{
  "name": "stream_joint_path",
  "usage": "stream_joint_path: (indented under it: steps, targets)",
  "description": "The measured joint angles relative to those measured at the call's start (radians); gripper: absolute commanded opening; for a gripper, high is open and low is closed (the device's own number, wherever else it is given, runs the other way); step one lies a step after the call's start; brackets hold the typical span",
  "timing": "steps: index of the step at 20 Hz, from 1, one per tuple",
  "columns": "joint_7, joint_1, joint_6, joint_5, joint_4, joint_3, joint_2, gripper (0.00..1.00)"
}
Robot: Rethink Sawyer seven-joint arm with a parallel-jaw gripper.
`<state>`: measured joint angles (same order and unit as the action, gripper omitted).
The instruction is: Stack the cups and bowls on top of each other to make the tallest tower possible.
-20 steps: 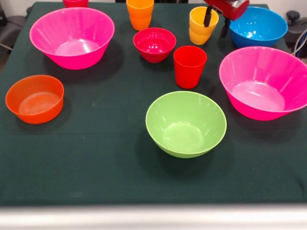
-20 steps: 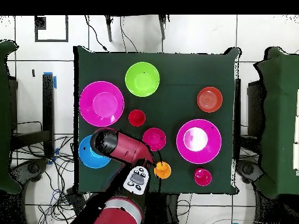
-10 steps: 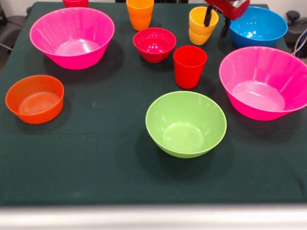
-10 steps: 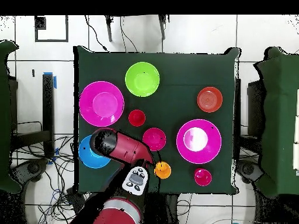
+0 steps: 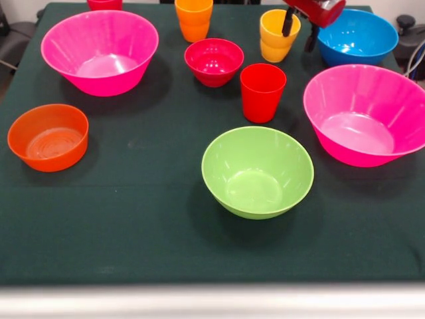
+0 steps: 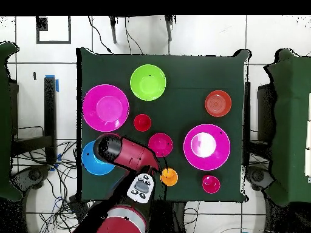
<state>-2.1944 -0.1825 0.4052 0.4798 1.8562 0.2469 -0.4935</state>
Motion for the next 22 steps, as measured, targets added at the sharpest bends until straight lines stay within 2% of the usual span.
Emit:
stream_joint_path:
  steps: [11, 22]
  targets:
    - [0.0, 0.005, 0.0, 0.0, 0.05, 0.0, -0.04, 1.0]
    - [0.0, 0.057, -0.029, 0.0, 0.137, 0.0, -0.072, 1.0]
